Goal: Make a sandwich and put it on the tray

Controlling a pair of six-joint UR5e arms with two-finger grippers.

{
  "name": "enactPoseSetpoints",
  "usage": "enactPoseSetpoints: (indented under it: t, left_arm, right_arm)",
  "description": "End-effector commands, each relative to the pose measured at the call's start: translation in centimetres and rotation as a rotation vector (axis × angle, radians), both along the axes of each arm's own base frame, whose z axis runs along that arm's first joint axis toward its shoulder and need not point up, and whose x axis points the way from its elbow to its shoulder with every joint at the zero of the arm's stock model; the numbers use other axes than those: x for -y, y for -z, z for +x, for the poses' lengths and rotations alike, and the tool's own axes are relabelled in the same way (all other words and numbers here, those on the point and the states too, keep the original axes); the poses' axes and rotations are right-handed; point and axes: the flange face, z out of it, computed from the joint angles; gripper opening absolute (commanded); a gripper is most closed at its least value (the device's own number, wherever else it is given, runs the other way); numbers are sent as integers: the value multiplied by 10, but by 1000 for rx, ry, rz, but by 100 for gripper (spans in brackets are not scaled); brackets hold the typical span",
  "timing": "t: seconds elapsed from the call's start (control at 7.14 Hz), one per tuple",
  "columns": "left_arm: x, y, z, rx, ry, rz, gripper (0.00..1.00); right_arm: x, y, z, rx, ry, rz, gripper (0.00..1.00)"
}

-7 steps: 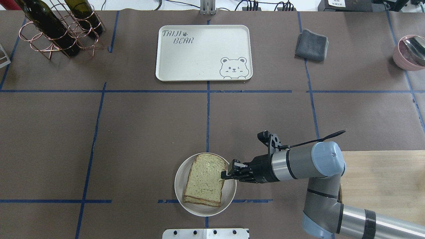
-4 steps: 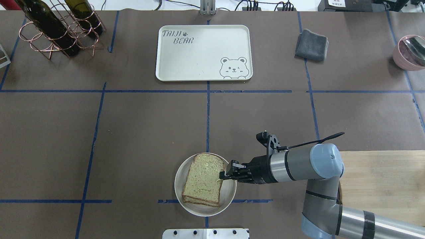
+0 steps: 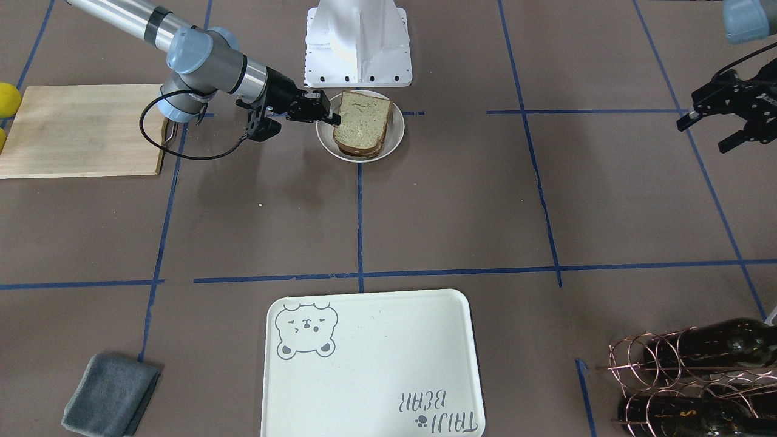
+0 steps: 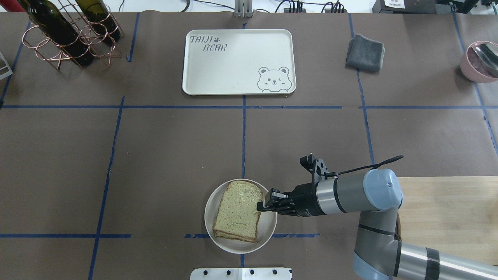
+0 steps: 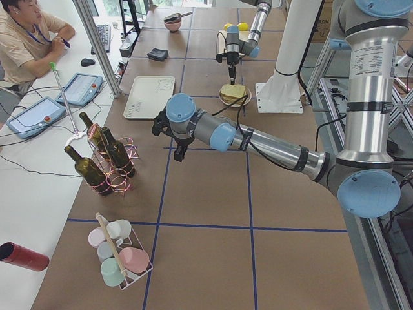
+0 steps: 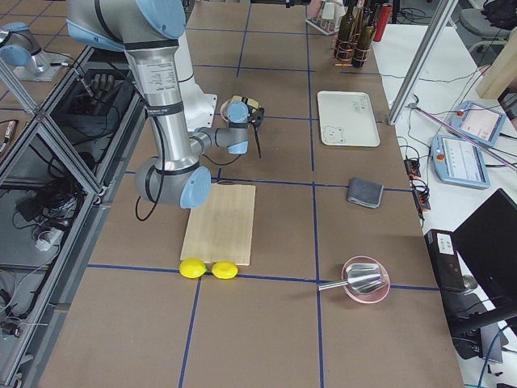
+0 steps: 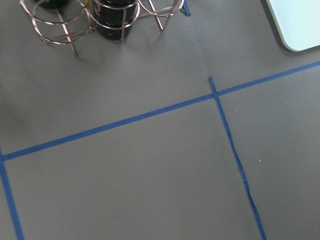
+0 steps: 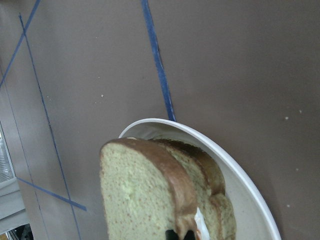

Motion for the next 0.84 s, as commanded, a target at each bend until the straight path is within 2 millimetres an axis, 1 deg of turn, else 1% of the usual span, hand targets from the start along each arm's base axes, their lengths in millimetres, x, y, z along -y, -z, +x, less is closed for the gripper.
enactPoseSetpoints:
  t: [0.0, 0.14, 0.28, 0.42, 0.56, 0.7]
  left_arm:
    - [-23, 25, 62, -90, 9, -92, 100]
    - [-32, 41, 101, -101, -18, -109, 100]
    - [-33, 69, 132, -127, 18, -161, 100]
    - [-46, 99, 187, -133, 52, -222, 100]
    - [-77, 114, 243, -114, 120, -220, 100]
    - [-98, 115, 275, -104, 141, -295, 100]
  right_arm:
    - [-1, 1, 2, 3, -1, 1, 89]
    - [1, 5, 6, 14, -4, 5, 100]
    - [-1, 19, 23, 47, -5, 17, 100]
    - [3, 8, 58, 40, -31, 17, 100]
    - [22, -12, 110, 10, -77, 9, 100]
    - [51, -49, 166, -58, -97, -21, 100]
